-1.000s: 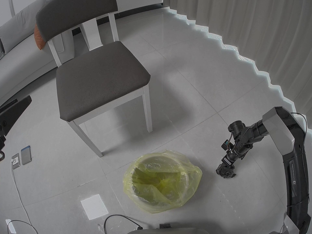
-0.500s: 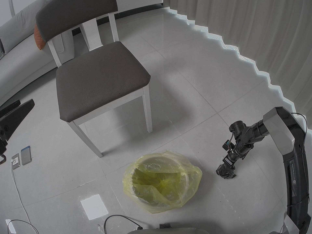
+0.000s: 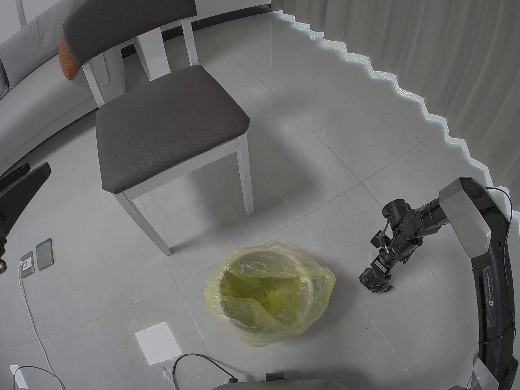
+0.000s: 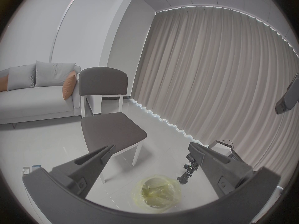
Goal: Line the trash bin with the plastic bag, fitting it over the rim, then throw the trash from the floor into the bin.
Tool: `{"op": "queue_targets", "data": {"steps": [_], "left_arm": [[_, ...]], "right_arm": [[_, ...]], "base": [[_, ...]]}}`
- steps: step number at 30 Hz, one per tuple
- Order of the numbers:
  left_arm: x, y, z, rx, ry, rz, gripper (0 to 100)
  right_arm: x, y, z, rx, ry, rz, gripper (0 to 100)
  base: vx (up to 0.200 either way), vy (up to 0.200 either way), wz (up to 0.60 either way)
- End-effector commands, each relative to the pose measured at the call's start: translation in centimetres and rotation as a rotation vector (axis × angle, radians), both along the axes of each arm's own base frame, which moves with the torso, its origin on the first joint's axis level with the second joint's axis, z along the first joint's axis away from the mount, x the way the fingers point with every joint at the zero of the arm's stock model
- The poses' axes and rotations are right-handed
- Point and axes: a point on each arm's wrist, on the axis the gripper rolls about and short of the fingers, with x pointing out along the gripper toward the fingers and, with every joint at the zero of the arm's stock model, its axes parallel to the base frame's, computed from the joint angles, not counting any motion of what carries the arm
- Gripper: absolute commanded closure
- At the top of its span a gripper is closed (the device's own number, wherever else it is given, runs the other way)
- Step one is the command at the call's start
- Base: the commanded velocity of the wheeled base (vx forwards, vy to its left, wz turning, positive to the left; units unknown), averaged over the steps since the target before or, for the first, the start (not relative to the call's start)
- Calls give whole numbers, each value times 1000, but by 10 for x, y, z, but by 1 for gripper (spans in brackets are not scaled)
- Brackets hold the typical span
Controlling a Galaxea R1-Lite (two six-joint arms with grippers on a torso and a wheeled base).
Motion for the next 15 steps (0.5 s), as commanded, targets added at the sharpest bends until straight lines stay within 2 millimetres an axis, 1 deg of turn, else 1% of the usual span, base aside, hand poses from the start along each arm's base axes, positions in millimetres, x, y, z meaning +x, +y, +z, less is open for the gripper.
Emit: {"op": "queue_targets", "data": {"steps": [1,6,10,11,13,15], "left_arm": [[-3,1,0,-3,-8,-1,0],[-4,1,0,-4,-14,-1,0],[-7,1,0,-6,-20,-1,0],[-7,2,-1,-5,-20,-2,0],[-9,2,-1,-6,-23,-4,0],[-9,2,0,-6,-28,-3,0]], "right_arm": [[2,0,2,1,-12,0,0],[2,0,4,2,-13,-3,0],[6,-5,5,-1,-26,-13,0],[7,-7,4,-1,-27,-18,0],[11,-10,-3,-19,-24,-28,0],[16,-10,-2,-31,-25,-31,0]], "base": [[0,0,0],[0,0,0],[0,0,0],[0,0,0],[0,0,0],[0,0,0]]}}
